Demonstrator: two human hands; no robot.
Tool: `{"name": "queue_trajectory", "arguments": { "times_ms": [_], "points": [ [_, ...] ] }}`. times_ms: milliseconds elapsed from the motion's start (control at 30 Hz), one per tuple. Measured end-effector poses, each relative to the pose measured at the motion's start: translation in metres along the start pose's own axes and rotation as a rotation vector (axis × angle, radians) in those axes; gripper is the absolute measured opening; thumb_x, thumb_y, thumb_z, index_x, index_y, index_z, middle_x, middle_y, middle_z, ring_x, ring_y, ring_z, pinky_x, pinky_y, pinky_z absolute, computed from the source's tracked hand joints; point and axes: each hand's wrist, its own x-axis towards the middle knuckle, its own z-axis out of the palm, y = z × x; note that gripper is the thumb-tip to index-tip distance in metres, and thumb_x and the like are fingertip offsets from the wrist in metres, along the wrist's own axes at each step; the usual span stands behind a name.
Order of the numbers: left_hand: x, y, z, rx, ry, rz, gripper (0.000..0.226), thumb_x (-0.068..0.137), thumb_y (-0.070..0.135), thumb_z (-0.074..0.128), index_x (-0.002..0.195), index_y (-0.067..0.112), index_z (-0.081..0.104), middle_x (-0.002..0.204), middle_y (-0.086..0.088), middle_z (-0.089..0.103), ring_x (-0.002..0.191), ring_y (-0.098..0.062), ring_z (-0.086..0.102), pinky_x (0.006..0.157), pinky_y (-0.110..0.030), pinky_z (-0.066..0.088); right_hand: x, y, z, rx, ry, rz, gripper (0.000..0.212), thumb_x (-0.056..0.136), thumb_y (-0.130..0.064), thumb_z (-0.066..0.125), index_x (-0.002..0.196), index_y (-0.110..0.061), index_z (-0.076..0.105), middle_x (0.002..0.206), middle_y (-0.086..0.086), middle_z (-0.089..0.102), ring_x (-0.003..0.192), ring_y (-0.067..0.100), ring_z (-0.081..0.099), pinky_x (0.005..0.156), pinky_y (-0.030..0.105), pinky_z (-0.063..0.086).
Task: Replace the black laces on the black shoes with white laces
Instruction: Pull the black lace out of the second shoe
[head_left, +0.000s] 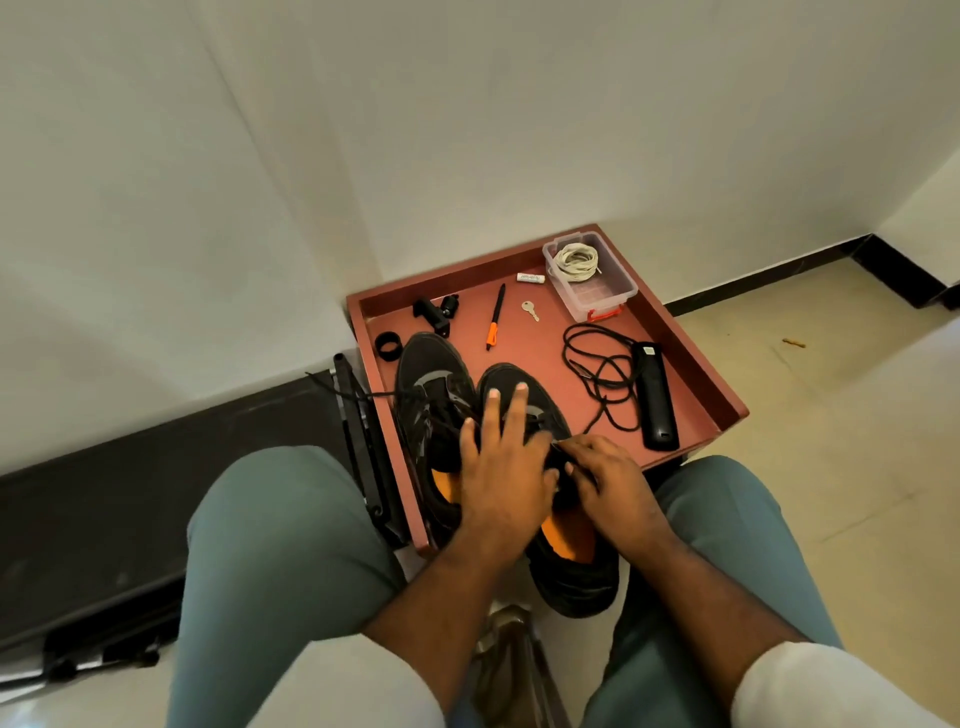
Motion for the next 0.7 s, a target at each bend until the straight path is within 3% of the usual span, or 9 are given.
{"name": "queue_trajectory", "arguments": {
  "times_ms": [200,367,467,533,600,700],
  "points": [
    [0.006,0.000,0.007,0.012,0.025,-0.077,0.027,0.096,0.031,0.053,0.119,0.023,0.063,0.160,-0.001,0.021,0.149,-0.027,0.006,0.120,-0.050,0.006,0.000,-0.003,0.001,0.010,-0.009,0.003,0.034,0.093,-0.009,0.056,0.126,-0.011,0.062,0.116,0.000,0.061,0.111,0.017,0.054,0.099,0.031,0.045],
    [0.010,-0.011,-0.004,-0.132,0.111,-0.113,0.018,0.095,0.027,0.055,0.104,0.022,0.070,0.154,0.003,0.032,0.148,-0.021,0.012,0.120,-0.047,0.006,0.001,-0.004,0.000,0.050,-0.007,0.004,0.032,0.093,-0.009,0.057,0.125,-0.010,0.063,0.115,0.002,0.063,0.110,0.018,0.056,0.099,0.034,0.045],
    [0.010,-0.033,-0.017,-0.227,0.329,-0.219,0.012,0.091,0.015,0.061,0.099,0.016,0.069,0.140,-0.001,0.047,0.137,-0.019,0.033,0.117,-0.045,0.022,0.001,-0.002,-0.001,0.076,0.002,0.018,0.032,0.092,-0.008,0.057,0.124,-0.010,0.064,0.113,0.004,0.064,0.110,0.019,0.057,0.100,0.032,0.044],
    [0.012,-0.053,-0.031,-0.385,0.557,-0.380,0.008,0.088,0.004,0.060,0.092,0.010,0.064,0.124,-0.004,0.054,0.118,-0.019,0.048,0.105,-0.032,0.036,0.002,-0.001,-0.002,0.081,0.013,0.028,0.032,0.092,-0.008,0.058,0.124,-0.010,0.064,0.113,0.004,0.065,0.110,0.019,0.057,0.100,0.031,0.043],
    [0.014,-0.072,-0.045,-0.604,0.774,-0.578,0.012,0.088,-0.003,0.056,0.090,0.008,0.059,0.115,-0.010,0.052,0.101,-0.016,0.049,0.091,-0.015,0.036,0.003,-0.002,-0.002,0.089,0.016,0.028,0.033,0.093,-0.009,0.058,0.124,-0.011,0.064,0.114,0.004,0.065,0.111,0.019,0.057,0.100,0.030,0.043],
    [0.018,-0.088,-0.045,-0.749,0.957,-0.745,0.013,0.089,-0.005,0.053,0.098,0.000,0.060,0.112,-0.014,0.048,0.098,-0.023,0.051,0.089,-0.017,0.040,0.002,-0.006,0.001,0.084,-0.010,-0.013,0.035,0.094,-0.015,0.057,0.129,-0.015,0.061,0.117,0.001,0.062,0.112,0.017,0.055,0.101,0.032,0.042]
  ]
}}
